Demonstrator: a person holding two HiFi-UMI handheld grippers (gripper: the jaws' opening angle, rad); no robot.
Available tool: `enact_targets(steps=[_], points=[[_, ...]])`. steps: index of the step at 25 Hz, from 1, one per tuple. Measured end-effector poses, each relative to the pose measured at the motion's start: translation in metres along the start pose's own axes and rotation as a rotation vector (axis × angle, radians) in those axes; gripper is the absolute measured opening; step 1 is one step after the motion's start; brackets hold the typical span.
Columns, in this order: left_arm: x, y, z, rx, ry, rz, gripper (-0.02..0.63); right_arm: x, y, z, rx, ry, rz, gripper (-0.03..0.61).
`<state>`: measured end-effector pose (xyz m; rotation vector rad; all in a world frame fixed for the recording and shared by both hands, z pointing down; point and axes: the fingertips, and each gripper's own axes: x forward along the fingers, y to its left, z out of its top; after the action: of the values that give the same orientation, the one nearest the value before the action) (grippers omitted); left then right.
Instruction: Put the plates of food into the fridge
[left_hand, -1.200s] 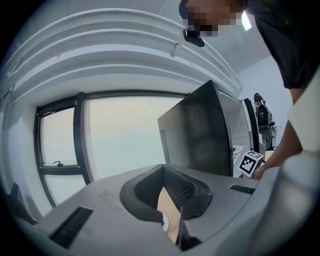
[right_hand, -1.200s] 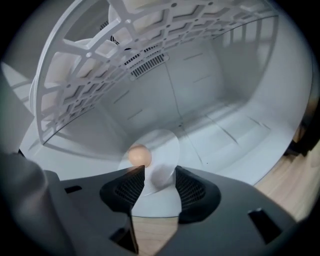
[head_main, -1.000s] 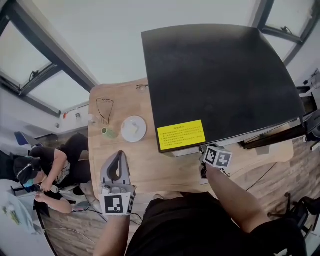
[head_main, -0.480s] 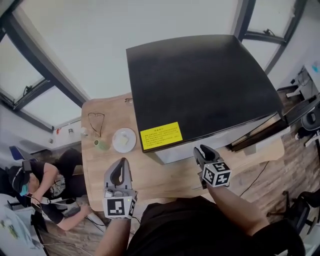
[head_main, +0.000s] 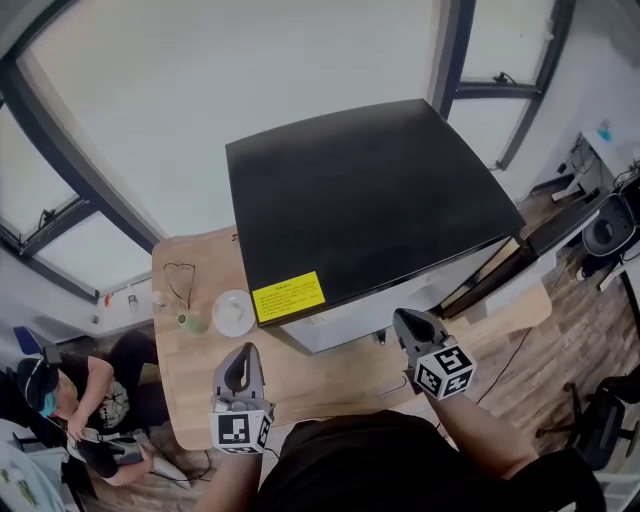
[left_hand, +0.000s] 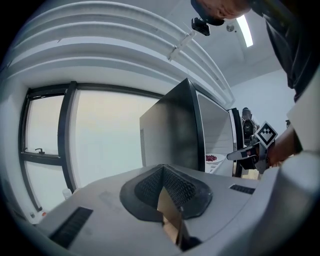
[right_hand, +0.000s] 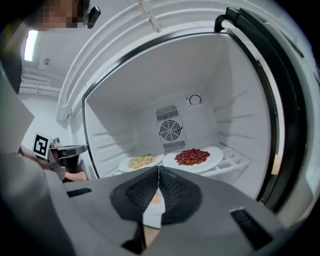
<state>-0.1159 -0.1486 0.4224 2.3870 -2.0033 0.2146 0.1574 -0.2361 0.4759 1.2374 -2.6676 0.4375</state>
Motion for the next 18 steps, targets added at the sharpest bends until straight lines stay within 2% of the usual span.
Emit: enact_targets(steps=[7,13,18], points=[[0.008,-0.013,-0.001,0.002,0.004,-0.026,0.005,-0.014,-0.019,0.003,-0.016,0.001,-0.048,0.022],[0.014,-0.02,0.004,0.01,-0.007,-0.036,0.005,-0.016,-0.026,0.002,-0.021,0.007,-0.058,0.021],[0.015,-0.021,0.0,0.018,0.015,-0.03,0.005,-0.015,-0.029,0.0,-0.016,0.011,-0.059,0.021]])
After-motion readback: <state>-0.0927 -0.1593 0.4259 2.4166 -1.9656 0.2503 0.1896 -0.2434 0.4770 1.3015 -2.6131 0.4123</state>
